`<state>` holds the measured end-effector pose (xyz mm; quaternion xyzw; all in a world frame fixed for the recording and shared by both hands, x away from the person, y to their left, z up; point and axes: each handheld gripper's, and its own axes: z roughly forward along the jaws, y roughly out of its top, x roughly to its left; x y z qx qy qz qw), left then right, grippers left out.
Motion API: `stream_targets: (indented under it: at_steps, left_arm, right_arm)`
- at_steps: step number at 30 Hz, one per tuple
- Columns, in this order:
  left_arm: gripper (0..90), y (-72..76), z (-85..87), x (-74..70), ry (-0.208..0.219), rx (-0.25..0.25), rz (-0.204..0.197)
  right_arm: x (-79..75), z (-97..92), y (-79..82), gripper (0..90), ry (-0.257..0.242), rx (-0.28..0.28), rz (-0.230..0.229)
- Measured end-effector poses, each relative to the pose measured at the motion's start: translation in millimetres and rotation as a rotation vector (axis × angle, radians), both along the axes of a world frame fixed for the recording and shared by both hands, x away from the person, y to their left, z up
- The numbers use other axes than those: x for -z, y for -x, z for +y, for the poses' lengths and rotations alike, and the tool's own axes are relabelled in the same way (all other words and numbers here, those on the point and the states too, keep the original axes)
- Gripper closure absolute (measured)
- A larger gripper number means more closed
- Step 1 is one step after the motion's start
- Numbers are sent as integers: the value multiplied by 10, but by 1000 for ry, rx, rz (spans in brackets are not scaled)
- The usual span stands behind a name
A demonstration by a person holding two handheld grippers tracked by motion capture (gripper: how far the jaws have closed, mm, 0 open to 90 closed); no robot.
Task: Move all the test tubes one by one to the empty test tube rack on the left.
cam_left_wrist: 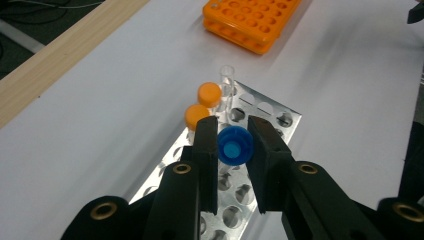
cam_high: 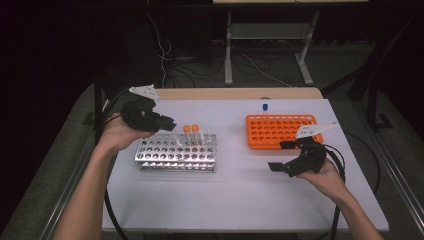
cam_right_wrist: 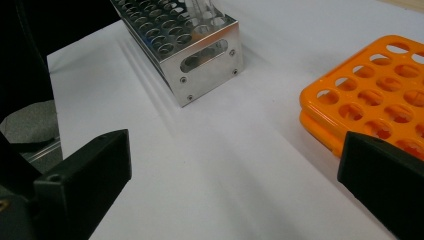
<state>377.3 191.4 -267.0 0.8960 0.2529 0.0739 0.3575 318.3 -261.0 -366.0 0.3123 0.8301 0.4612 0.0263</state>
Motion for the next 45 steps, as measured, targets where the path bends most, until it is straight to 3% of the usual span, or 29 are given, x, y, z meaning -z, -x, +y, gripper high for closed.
stream_targets:
  at_steps: [11,18,25,38,45]
  left_arm:
    - [743,-205,48,80,10,-51,0]
    - [743,-317,27,147,5,-58,6]
    - [742,-411,6,232,-2,-60,37]
    - [741,-511,-121,411,-64,-39,94]
    - [728,-510,-117,523,-46,-49,132]
  right_arm:
    - [-23,-29,-82,3,25,18,2]
    - [-10,19,-100,3,43,7,7]
    - [-12,44,-95,3,56,-3,2]
    - [-28,-5,-119,3,45,14,-5]
    - [-17,-17,-143,3,39,18,-5]
